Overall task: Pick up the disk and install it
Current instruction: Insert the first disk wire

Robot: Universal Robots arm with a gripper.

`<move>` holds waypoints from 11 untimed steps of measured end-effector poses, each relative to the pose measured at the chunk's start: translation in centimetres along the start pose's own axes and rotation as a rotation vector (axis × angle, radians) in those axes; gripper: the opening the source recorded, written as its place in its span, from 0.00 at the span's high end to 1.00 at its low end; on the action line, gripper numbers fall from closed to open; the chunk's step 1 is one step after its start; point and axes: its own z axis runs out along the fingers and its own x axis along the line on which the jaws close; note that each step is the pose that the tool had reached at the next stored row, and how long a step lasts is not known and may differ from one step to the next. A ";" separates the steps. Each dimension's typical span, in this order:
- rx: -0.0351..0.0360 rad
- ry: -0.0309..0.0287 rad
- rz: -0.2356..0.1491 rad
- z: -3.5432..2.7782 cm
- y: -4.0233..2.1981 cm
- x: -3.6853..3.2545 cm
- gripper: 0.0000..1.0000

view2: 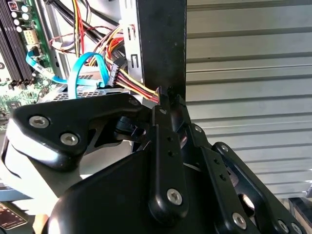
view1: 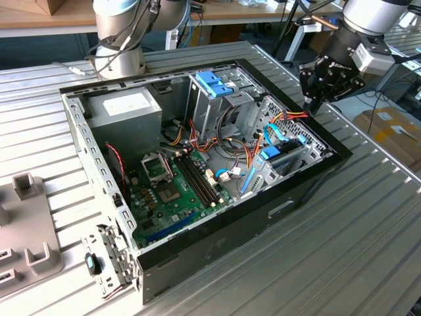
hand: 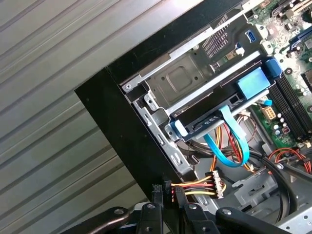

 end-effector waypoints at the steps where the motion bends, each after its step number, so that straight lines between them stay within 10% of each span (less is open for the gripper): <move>1: -0.0001 0.0001 0.000 0.06 0.00 0.04 0.76; 11: 0.0006 -0.0004 0.000 0.14 0.37 0.20 0.76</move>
